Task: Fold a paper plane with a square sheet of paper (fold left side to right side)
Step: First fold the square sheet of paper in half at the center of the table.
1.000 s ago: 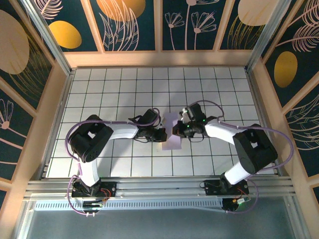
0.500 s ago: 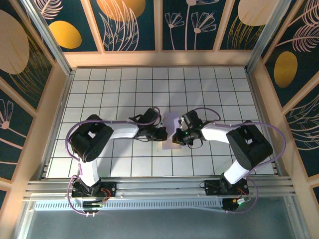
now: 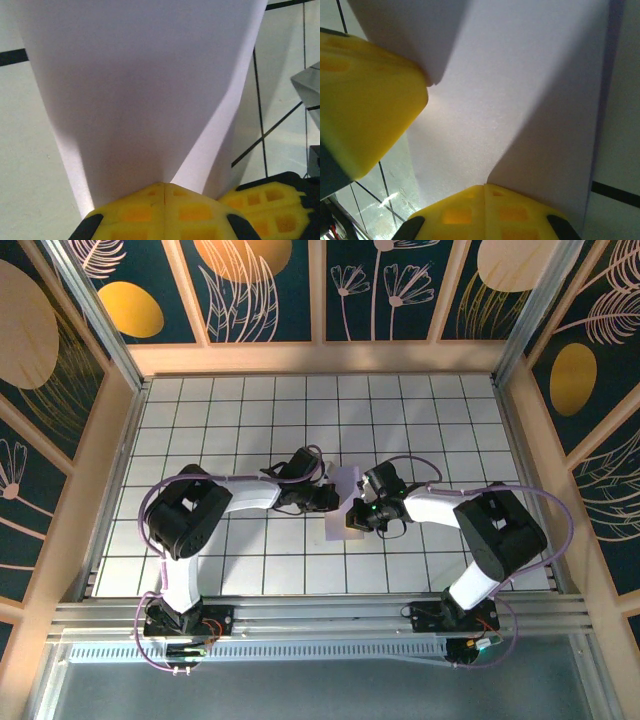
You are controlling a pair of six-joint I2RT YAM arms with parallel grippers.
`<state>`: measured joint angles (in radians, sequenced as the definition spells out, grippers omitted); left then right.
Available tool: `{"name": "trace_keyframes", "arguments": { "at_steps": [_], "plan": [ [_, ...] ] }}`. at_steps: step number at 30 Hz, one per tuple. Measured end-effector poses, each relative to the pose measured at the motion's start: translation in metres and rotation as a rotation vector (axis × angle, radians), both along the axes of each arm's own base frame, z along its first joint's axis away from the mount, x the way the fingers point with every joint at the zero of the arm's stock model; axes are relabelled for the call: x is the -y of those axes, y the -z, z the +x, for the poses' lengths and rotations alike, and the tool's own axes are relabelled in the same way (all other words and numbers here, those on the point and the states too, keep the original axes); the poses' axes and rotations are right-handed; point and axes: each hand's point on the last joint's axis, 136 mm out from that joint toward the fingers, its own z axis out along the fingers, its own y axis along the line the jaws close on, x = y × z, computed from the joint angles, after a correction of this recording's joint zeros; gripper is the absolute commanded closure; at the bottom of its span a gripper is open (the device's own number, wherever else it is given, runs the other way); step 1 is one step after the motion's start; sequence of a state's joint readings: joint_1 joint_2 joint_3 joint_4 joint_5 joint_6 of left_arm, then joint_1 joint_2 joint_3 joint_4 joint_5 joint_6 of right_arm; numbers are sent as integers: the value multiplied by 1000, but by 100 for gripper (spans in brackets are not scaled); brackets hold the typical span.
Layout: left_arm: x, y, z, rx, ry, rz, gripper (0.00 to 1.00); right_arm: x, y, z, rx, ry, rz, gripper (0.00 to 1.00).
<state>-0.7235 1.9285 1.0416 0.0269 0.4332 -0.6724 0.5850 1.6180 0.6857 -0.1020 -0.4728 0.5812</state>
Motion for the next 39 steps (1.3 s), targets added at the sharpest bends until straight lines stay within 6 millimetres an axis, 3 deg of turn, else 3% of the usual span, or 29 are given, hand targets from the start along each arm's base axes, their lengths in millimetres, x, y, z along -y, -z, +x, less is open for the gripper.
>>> {"name": "trace_keyframes", "arguments": {
  "at_steps": [26,39],
  "plan": [
    [-6,8,17,32,-50,-14,99,1,1,5,33,-29,9,100],
    [-29,8,50,48,-149,-27,98,0,1,10,62,-26,19,100]
  ]
}}
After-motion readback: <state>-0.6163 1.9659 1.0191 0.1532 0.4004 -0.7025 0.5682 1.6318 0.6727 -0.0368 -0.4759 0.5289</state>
